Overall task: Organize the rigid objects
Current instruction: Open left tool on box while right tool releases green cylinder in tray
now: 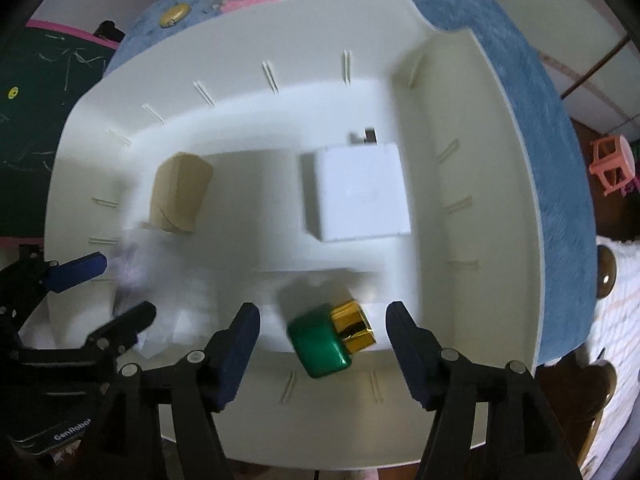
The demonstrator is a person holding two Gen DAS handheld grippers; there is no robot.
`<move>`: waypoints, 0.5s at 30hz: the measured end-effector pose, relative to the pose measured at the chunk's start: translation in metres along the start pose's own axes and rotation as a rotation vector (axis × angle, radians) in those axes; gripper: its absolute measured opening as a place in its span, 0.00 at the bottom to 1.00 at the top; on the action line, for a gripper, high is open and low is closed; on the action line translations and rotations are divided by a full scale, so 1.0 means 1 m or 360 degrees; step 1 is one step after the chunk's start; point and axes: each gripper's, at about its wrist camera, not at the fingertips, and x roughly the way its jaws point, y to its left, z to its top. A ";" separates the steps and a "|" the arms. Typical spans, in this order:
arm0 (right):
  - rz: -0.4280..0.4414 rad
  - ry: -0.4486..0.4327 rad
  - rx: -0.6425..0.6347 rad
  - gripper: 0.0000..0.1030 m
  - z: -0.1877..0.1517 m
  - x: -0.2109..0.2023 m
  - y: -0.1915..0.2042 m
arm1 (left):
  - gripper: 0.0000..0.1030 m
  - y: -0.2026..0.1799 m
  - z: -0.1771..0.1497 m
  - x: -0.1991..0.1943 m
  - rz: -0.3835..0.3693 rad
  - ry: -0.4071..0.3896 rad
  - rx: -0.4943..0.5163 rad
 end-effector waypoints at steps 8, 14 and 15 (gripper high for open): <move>0.0003 -0.0099 -0.0042 0.64 0.004 -0.025 0.007 | 0.73 -0.002 0.002 -0.028 0.0007 -0.0073 0.0012; 0.0013 -0.0143 -0.0041 0.64 0.008 -0.040 0.000 | 0.73 -0.011 0.011 -0.047 0.0029 -0.0132 0.0039; 0.0012 -0.0150 -0.0042 0.64 0.010 -0.043 0.001 | 0.73 -0.010 0.012 -0.047 0.0030 -0.0138 0.0042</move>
